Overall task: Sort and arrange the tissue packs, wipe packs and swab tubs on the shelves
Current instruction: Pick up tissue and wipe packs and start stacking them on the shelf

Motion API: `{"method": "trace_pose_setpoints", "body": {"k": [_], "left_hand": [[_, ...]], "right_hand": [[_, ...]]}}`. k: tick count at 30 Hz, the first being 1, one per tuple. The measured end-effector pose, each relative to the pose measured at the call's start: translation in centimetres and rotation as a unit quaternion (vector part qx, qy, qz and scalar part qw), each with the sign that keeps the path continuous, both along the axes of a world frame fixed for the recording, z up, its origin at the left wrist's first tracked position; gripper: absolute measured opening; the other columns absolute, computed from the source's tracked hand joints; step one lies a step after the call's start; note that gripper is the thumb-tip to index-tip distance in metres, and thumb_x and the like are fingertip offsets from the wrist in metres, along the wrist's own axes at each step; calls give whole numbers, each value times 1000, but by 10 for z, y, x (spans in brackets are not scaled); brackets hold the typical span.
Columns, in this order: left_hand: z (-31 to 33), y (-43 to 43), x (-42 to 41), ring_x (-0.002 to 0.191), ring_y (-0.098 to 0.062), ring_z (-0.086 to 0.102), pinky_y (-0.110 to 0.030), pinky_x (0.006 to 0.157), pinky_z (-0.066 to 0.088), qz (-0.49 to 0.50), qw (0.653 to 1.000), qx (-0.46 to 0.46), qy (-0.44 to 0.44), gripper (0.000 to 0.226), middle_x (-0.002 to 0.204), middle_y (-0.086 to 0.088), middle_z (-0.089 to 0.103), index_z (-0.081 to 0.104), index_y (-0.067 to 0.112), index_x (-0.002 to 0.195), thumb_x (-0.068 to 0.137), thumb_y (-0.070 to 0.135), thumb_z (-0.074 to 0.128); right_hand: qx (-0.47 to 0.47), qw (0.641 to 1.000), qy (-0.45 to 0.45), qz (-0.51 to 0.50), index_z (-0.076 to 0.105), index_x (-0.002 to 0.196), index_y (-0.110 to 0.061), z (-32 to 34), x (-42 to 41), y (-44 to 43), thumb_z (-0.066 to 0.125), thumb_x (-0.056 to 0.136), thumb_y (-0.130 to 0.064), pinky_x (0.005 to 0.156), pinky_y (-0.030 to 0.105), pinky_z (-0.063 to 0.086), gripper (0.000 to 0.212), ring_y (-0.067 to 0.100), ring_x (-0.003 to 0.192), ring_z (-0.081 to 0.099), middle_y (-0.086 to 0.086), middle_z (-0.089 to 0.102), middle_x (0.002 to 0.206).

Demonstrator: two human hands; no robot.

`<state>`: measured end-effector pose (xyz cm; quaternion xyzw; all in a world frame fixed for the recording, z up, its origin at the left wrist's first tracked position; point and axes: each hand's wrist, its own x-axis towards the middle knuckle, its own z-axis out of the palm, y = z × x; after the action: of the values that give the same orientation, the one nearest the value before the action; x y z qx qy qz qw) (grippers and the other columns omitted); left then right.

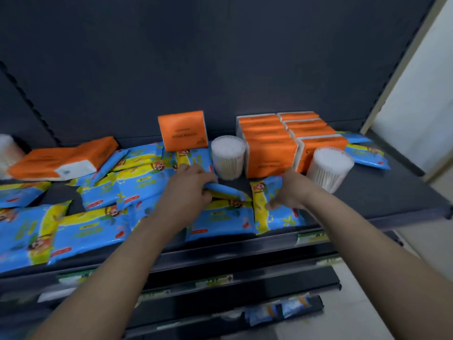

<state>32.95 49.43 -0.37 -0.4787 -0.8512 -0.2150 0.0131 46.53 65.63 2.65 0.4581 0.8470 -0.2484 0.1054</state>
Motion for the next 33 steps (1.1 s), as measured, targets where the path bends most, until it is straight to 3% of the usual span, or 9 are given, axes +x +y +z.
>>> {"method": "trace_pose_setpoints", "body": {"k": [3,7,9,12,17,20,23,28,33], "left_hand": [[-3,-9,2,94,-15,26,-27,81,21,48,997,49,18,31,96,0,37,68,26,109,81,14,60],[6,-18,10,95,-23,40,-29,75,21,74,996,58,-7,31,76,7,39,69,31,105,84,12,58],[8,-23,11,75,-14,51,-21,65,31,71,990,92,-80,31,61,16,42,70,27,100,84,5,56],[11,-32,14,56,1,48,-6,55,35,87,978,119,-150,32,66,16,54,70,26,95,85,0,52],[19,-46,10,74,-39,63,-43,73,56,127,927,172,-309,33,85,-10,69,71,32,86,82,15,42],[22,-56,16,48,-22,43,-25,50,40,148,926,189,-292,22,68,-3,58,63,34,87,84,14,55],[28,-68,25,59,-18,40,-28,49,34,180,913,242,-276,27,84,-1,53,51,29,91,82,7,64],[37,-118,27,69,-18,50,-33,66,50,261,902,265,-220,51,103,-3,52,44,29,116,80,1,66],[41,-195,24,83,-13,64,-24,67,52,348,865,297,-207,52,102,3,61,48,24,124,80,4,68]], "right_hand": [[-37,998,51,-23,44,125,5,9,5,-3,76,78,-19,73,27,42,62,22,91,52,12,55,106],[-29,997,72,2,56,114,5,24,7,-7,66,83,-12,64,27,39,36,18,74,49,7,54,80],[-41,995,97,3,58,110,1,30,4,-6,66,81,-11,61,27,41,33,18,68,50,10,63,89],[-35,991,124,42,59,109,-3,36,-7,-6,68,78,-13,60,28,47,34,22,73,57,12,64,98],[-23,978,172,111,61,106,-5,46,-25,-8,68,80,-15,71,36,52,28,22,77,57,13,64,99],[-62,960,231,142,61,101,-10,49,-37,-9,70,79,-13,63,28,48,25,17,73,59,7,65,95],[-115,936,289,162,60,97,-11,48,-56,-18,73,77,-11,62,28,48,23,18,73,61,7,67,94],[-186,899,336,210,61,105,-10,37,-95,-61,71,78,-7,78,39,56,29,25,84,66,9,69,100],[-201,867,341,303,61,97,-8,40,-130,-133,67,80,-6,64,32,49,18,23,73,60,11,67,89]]}}
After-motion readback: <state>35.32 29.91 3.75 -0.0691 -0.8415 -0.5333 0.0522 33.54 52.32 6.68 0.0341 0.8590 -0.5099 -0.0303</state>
